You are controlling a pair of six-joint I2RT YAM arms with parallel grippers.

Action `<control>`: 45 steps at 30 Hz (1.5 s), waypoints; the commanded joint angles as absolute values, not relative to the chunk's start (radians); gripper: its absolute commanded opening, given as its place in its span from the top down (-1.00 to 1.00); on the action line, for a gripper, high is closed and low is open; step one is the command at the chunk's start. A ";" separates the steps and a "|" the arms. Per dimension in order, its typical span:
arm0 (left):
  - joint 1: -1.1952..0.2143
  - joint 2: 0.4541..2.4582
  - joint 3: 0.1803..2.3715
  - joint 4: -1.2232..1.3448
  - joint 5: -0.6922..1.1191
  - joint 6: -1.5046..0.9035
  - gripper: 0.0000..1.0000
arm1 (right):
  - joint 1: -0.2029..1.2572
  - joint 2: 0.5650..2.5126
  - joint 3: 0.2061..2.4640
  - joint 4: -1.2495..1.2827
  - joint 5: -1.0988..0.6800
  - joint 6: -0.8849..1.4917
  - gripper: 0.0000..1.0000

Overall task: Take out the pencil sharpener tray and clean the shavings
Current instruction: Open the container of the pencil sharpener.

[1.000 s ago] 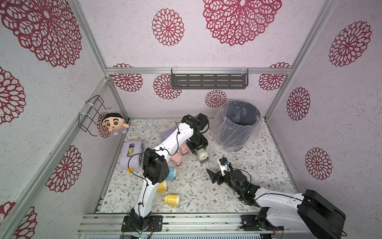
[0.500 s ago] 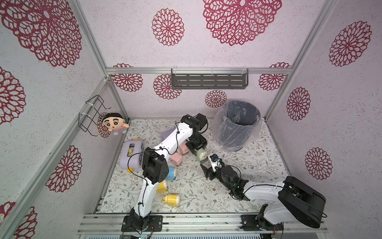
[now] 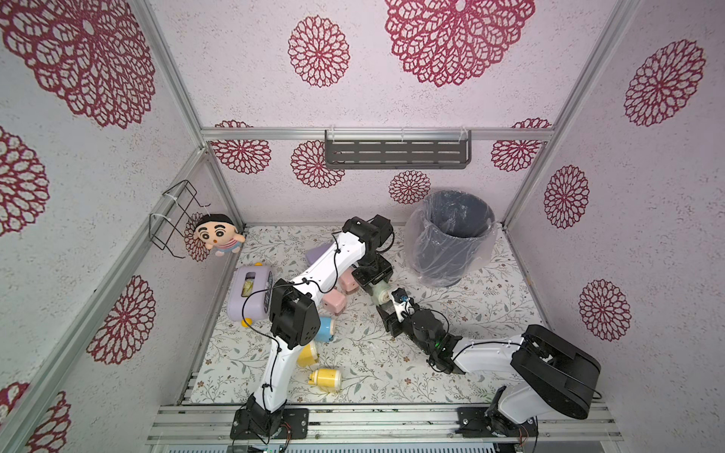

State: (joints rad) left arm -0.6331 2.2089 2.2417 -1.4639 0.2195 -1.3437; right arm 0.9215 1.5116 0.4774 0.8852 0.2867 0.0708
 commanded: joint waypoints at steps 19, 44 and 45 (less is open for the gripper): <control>-0.618 2.201 2.235 -1.463 0.199 -1.352 0.84 | 0.911 1.490 0.510 0.935 0.253 0.059 -0.13; -0.618 2.225 2.258 -1.478 0.123 -1.347 0.89 | 0.909 1.436 0.464 0.918 0.258 0.065 -0.63; -0.619 2.224 2.257 -1.479 0.123 -1.347 0.88 | 0.909 1.442 0.470 0.917 0.257 0.066 -0.63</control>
